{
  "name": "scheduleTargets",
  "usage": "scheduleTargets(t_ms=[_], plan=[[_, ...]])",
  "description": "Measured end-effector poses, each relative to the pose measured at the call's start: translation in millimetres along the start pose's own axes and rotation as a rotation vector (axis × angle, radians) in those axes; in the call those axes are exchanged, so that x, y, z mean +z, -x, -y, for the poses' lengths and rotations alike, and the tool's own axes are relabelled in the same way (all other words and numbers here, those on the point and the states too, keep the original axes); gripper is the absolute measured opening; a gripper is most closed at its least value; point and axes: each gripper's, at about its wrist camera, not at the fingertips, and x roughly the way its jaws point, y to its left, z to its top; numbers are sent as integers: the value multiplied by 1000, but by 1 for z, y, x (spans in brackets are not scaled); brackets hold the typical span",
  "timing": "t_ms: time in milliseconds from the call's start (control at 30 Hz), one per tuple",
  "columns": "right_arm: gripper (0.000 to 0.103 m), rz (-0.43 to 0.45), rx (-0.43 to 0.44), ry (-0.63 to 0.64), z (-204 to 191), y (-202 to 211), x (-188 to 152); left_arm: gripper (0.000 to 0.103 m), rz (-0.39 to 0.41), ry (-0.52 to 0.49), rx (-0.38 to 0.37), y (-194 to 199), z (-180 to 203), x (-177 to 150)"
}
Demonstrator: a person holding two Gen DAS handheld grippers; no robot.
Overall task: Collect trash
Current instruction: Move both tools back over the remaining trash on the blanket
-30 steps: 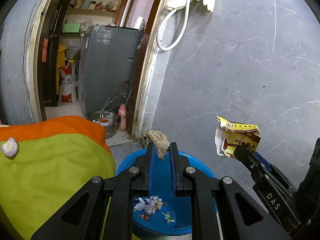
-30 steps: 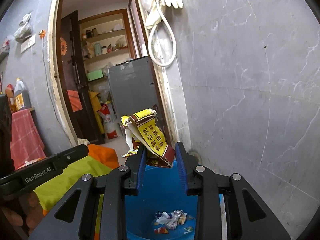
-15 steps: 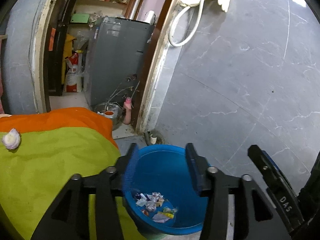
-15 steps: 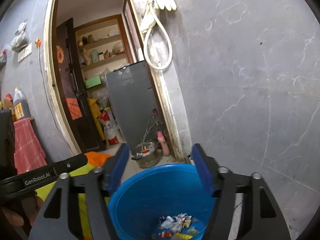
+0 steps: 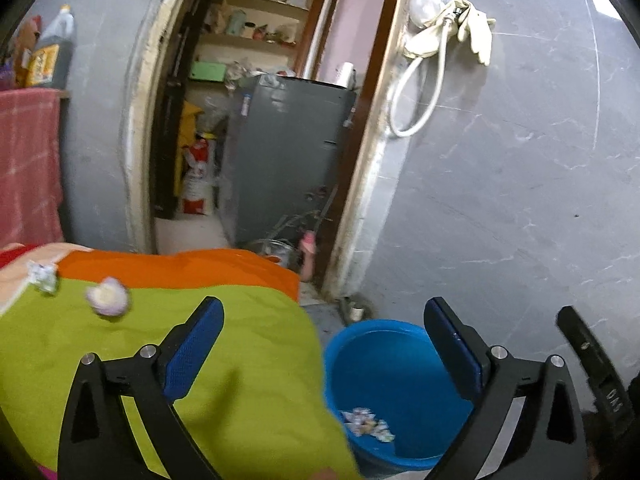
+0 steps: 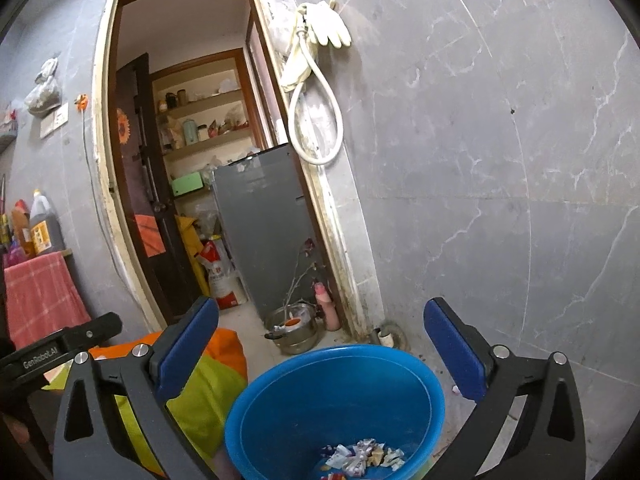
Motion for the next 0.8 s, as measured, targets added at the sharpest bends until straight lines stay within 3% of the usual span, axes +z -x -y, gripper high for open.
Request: scheduleTargets(t_ms=[467, 800], plan=[[103, 4, 42, 58, -40, 15, 6, 98, 60, -14, 81, 44, -28, 5], [103, -19, 147, 131, -106, 17, 7, 98, 79, 2, 189, 83, -77, 6]])
